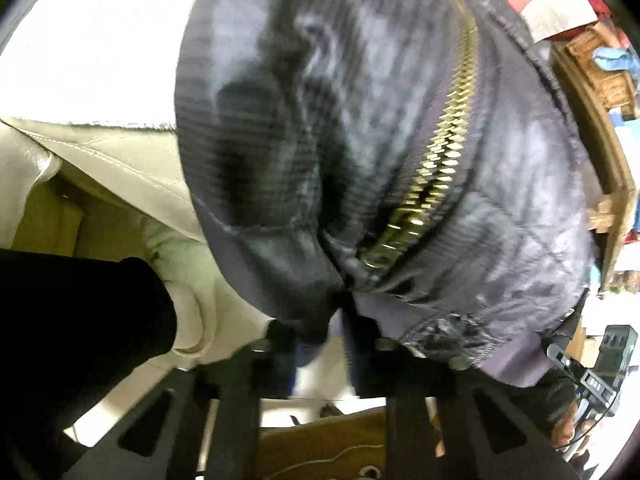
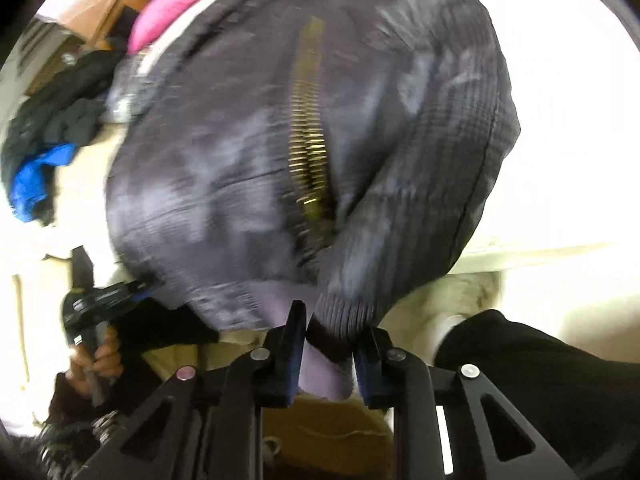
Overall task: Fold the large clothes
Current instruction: 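Lift the jacket by its hem with both grippers above the bed, then fold the hem over toward the collar with both grippers and lower it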
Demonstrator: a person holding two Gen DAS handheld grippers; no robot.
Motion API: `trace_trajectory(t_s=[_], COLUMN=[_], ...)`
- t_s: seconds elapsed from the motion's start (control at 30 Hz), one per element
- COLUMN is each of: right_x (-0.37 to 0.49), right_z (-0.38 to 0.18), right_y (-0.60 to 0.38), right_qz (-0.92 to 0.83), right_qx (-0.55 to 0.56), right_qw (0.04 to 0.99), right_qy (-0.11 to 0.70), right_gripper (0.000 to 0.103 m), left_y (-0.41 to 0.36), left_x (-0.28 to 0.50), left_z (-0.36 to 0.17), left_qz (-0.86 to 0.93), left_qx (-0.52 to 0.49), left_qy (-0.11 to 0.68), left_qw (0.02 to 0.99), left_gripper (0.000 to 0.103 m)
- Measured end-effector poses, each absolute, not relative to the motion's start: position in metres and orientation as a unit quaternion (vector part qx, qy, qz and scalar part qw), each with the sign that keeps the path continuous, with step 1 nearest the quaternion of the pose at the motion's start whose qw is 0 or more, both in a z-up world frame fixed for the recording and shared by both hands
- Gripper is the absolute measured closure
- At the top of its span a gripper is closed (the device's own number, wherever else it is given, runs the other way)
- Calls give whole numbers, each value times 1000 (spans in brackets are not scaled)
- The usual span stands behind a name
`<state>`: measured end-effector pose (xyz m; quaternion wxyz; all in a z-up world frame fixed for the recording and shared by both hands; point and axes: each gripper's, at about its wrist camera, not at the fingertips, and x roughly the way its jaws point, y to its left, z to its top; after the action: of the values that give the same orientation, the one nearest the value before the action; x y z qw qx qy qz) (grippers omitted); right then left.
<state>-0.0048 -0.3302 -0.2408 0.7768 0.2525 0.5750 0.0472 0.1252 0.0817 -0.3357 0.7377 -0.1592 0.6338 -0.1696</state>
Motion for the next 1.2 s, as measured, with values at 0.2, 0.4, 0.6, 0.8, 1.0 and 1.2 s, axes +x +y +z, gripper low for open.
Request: trace_trajectory(t_s=[0.2, 0.4, 0.6, 0.8, 1.0, 1.2], right_x=[-9, 10, 12, 15, 33, 17], right_z=[-192, -248, -267, -285, -295, -275], right_y=[-324, -330, -342, -359, -364, -362], right_qz=[122, 66, 0, -30, -22, -11], right_qx=[266, 268, 232, 200, 218, 242], right_qw=[807, 775, 754, 749, 750, 778], right_qy=[512, 568, 615, 632, 624, 580], right_gripper=[79, 79, 78, 72, 64, 89], left_y=[71, 76, 81, 68, 67, 85], left_x=[114, 121, 132, 134, 135, 121], left_z=[-307, -329, -362, -382, -385, -364], left_qz=[-216, -205, -156, -154, -176, -198], left_qx=[-131, -134, -146, -127, -140, -162], left_qy=[602, 620, 657, 675, 667, 644], left_qw=[757, 746, 723, 710, 711, 721], left_gripper=[93, 91, 39, 28, 44, 94])
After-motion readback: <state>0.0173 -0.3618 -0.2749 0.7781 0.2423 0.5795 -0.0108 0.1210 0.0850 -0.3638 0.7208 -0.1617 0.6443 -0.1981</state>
